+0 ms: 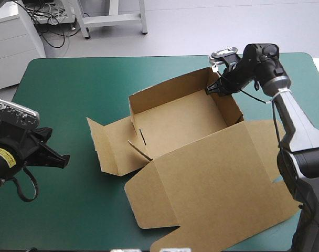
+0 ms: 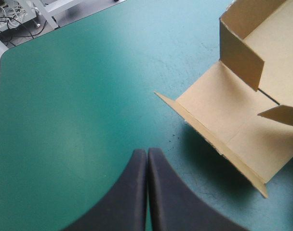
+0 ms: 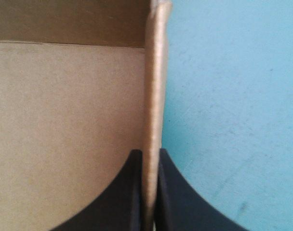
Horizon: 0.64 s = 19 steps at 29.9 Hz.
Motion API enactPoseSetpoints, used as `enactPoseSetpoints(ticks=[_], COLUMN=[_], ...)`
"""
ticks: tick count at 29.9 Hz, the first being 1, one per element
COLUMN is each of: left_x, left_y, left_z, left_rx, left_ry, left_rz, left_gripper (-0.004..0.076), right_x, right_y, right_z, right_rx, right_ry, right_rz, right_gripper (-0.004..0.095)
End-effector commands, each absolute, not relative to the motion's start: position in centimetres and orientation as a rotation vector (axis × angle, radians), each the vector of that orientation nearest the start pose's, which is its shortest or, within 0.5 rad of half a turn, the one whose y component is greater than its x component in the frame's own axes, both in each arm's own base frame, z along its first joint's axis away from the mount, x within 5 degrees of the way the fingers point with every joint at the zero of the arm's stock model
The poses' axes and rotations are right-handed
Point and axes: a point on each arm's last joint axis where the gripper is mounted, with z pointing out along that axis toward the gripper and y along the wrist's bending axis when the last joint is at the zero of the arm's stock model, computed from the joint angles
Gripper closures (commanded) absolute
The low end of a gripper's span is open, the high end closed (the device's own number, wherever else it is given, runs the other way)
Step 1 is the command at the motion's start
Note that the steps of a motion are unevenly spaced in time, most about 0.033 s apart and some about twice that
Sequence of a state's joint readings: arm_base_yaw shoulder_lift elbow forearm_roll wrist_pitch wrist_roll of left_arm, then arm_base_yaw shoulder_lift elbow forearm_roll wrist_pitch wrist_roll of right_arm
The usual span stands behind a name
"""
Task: Fold the box
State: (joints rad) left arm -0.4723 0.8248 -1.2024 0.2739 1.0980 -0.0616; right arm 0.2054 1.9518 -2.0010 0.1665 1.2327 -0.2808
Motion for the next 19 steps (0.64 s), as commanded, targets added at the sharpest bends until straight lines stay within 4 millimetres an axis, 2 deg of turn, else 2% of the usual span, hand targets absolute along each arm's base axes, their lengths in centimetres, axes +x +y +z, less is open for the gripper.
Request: enactPoseSetpoints(ticks=[1, 5, 10, 15, 19], left_x=[12.0, 12.0, 11.9, 11.9, 12.0], left_y=[-3.7, -3.7, -3.5, -3.4, -3.5], left_z=[44.8, 44.8, 44.6, 44.7, 44.8], left_rx=[0.410, 0.383, 0.381, 0.367, 0.363], left_ry=[2.051, 2.063, 2.085, 2.081, 2.059], left_rz=[0.003, -0.011, 0.010, 0.020, 0.010], left_gripper=[0.0736, 0.0736, 0.0736, 0.0736, 0.0736], right_x=[37.8, 35.2, 32.7, 30.0, 27.4], right_y=[8.7, 7.6, 5.4, 2.4, 0.3], right_z=[41.8, 45.0, 48.0, 49.9, 50.4], right_rx=[-0.604, -0.594, -0.528, -0.471, -0.415], right_ry=[2.411, 2.327, 2.251, 2.175, 2.157], right_rz=[0.135, 0.067, 0.094, 0.217, 0.201], right_gripper=[0.0931, 0.0931, 0.0932, 0.0931, 0.0932])
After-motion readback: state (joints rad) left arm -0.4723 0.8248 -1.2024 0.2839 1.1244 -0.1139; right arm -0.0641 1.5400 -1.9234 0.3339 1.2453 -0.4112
